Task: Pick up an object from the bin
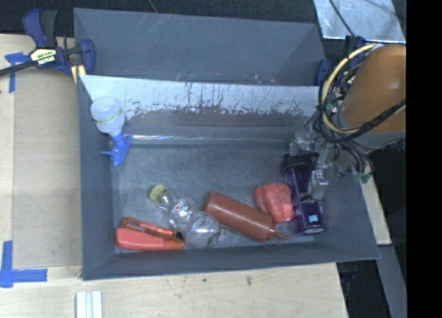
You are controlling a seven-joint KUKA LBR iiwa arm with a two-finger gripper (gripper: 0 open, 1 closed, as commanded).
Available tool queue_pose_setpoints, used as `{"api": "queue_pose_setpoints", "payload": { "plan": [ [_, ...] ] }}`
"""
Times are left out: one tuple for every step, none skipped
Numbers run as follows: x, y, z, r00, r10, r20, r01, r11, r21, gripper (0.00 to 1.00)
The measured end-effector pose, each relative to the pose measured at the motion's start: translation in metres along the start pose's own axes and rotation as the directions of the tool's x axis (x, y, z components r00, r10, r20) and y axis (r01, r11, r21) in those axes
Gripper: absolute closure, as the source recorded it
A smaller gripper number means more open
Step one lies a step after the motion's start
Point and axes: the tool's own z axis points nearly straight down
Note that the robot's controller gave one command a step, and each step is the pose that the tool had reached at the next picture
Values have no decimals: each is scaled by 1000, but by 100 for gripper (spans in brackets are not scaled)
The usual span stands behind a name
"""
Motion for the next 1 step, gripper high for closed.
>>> {"api": "queue_pose_setpoints", "payload": {
  "plan": [
    [-2,0,-5,1000,-2,8,2,1000,1,0]
  ]
}}
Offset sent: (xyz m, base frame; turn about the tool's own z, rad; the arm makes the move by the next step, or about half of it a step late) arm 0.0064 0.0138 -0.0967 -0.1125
